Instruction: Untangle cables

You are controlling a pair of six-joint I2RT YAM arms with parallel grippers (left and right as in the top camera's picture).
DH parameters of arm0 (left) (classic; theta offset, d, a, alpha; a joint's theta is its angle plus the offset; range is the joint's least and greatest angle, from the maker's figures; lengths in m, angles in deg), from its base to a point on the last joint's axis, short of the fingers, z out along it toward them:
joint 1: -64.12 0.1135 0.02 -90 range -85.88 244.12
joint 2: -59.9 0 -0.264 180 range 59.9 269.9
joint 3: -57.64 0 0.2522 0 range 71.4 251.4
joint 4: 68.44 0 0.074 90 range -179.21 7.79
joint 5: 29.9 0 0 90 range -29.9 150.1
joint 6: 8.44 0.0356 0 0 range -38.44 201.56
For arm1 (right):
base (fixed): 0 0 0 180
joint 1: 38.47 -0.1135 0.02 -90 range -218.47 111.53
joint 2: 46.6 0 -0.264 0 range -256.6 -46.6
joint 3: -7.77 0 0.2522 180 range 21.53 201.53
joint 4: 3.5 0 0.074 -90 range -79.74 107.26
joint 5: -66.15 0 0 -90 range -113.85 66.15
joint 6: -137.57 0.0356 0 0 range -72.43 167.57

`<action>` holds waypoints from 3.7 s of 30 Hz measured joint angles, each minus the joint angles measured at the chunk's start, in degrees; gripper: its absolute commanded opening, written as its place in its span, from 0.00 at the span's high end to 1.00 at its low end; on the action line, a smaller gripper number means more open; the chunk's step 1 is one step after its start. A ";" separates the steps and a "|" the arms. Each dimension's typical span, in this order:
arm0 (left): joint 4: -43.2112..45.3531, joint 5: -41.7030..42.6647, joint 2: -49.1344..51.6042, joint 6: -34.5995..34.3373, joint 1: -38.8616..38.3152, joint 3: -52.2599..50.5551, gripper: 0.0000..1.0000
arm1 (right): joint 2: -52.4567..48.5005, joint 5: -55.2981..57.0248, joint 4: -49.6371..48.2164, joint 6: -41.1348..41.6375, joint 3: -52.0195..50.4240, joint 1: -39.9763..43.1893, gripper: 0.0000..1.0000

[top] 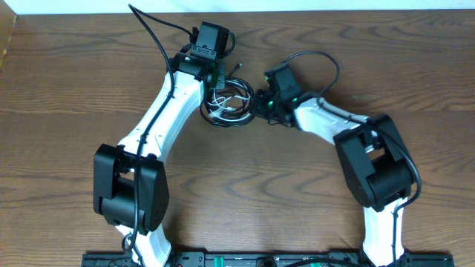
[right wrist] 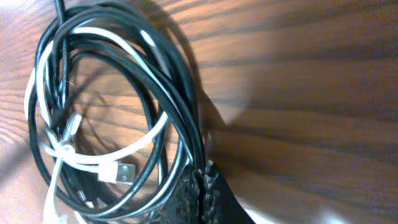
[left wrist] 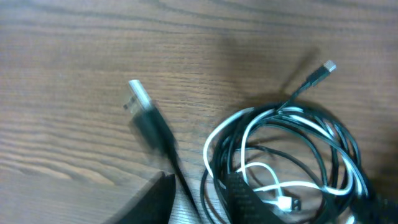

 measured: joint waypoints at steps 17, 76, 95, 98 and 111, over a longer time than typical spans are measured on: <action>0.20 8.11 -12.02 -0.50 -0.02 0.00 0.06 | 5.35 4.98 55.74 -35.80 33.68 15.13 0.99; -10.19 32.81 -15.21 -1.86 14.08 0.02 0.13 | -0.96 -16.57 61.11 -58.34 47.08 12.68 0.14; -10.05 34.40 -15.21 -1.81 14.10 0.02 0.13 | -13.60 -17.16 51.60 -65.42 46.88 2.25 0.70; -10.05 34.40 -15.21 -1.81 14.10 0.02 0.13 | -13.94 -17.11 50.03 -64.85 46.82 1.70 0.98; -9.73 34.40 -15.19 -1.81 14.12 0.02 0.13 | -2.21 -17.66 49.55 -55.93 56.52 8.00 0.99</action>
